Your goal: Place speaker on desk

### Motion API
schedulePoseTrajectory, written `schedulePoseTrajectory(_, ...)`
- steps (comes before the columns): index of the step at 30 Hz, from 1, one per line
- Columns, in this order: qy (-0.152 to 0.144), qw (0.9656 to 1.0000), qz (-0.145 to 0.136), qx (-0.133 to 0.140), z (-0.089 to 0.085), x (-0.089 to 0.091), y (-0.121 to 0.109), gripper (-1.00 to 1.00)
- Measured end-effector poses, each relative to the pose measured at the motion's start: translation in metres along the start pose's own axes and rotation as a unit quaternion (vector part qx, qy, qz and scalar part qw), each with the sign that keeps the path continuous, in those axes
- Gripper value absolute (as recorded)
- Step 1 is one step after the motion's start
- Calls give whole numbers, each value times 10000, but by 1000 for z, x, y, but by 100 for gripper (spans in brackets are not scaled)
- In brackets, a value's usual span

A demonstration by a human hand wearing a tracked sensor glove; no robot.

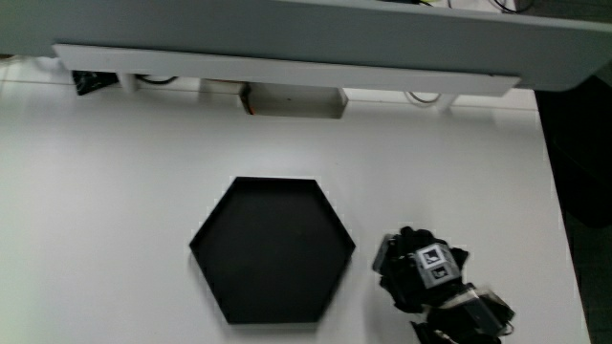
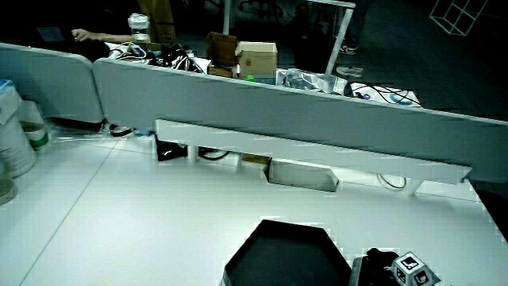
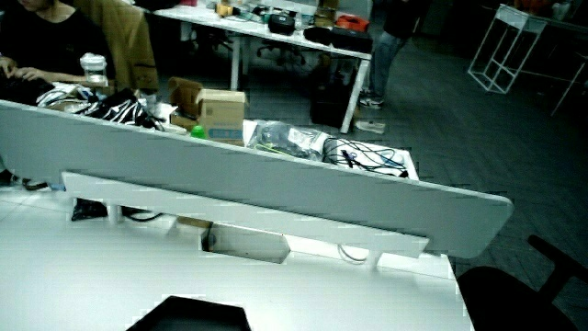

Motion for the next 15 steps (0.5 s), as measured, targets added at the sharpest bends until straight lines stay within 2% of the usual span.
schedulePoseTrajectory(1, 62, 10000, 22, -41, -2, 0, -1, 0)
schedulePoseTrajectory(3, 178, 9994, 122, -284, -22, -5, 4, 0)
schedulePoseTrajectory(4, 136, 9983, 140, -543, -31, -8, 6, 0)
schedulePoseTrajectory(7, -1, 9971, 95, -753, -40, -15, 9, 0)
schedulePoseTrajectory(8, -1, 9952, 99, -972, -47, -16, 14, 0)
schedulePoseTrajectory(11, 17, 9949, 43, -1004, -47, -17, 14, 0)
schedulePoseTrajectory(14, -40, 9909, 9, -1344, -58, -17, 21, 0)
schedulePoseTrajectory(15, -73, 9916, -19, -1290, -58, -17, 21, 0)
